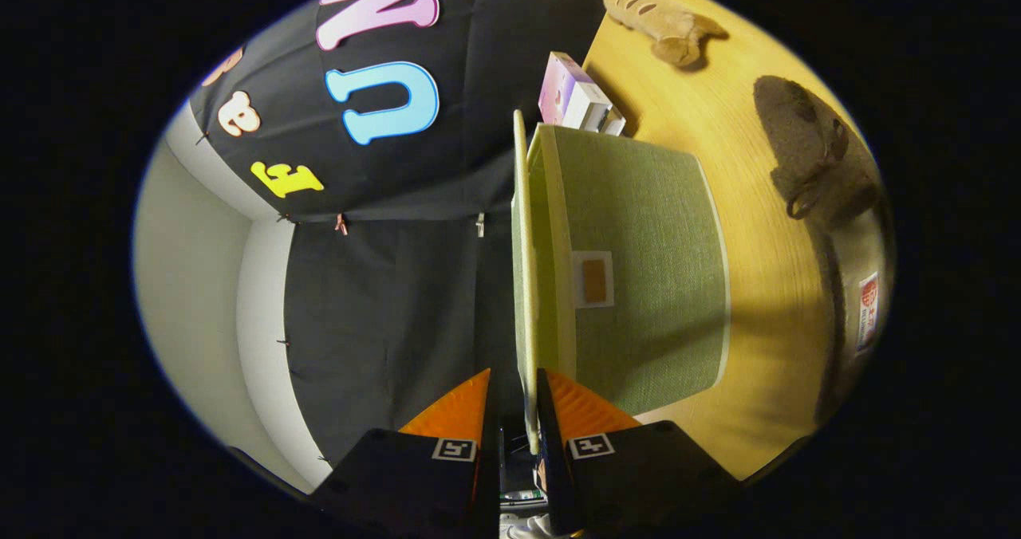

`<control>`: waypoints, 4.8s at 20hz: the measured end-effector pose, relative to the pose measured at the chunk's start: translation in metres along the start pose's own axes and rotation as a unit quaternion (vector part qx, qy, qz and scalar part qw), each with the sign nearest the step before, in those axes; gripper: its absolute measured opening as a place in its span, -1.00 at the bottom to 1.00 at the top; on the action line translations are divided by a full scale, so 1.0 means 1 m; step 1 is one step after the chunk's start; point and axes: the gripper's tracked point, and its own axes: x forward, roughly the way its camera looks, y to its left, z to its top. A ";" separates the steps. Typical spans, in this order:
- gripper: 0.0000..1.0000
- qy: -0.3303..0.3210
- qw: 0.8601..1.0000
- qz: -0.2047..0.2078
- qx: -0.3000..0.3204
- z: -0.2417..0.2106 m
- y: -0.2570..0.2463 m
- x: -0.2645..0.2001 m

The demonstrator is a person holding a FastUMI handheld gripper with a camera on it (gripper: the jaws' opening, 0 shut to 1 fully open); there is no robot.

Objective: Open the storage box then place both shoes into the box .Put the left shoe in first, then the right shoe, with the right side of both shoes facing outward in a uniform manner.

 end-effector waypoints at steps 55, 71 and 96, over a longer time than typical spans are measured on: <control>0.96 -0.147 0.810 -0.321 -0.468 0.042 0.172 0.157; 0.98 -0.172 0.749 -0.535 -0.350 0.093 -0.088 -0.150; -0.89 -0.212 0.777 -0.519 -0.286 0.136 -0.149 -0.134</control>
